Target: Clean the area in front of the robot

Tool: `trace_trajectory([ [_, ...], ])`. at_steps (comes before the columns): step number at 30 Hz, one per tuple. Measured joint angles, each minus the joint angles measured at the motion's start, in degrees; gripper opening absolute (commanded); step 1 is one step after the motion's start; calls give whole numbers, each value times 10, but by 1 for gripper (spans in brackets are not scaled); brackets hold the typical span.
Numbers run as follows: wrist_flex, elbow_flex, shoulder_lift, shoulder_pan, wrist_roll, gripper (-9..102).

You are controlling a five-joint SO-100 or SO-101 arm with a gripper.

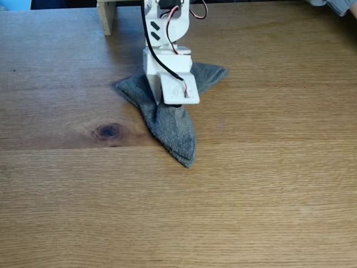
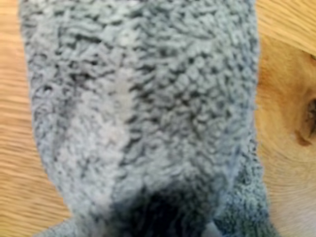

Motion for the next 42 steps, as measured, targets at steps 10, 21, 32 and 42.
trace_trajectory([
  [10, 163, 57, 91, -107, 102, 0],
  [21, -11, 140, 62, -71, 104, 0],
  [32, -35, -125, -111, 32, 96, 0],
  [42, 206, -289, -119, 56, 124, 0],
])
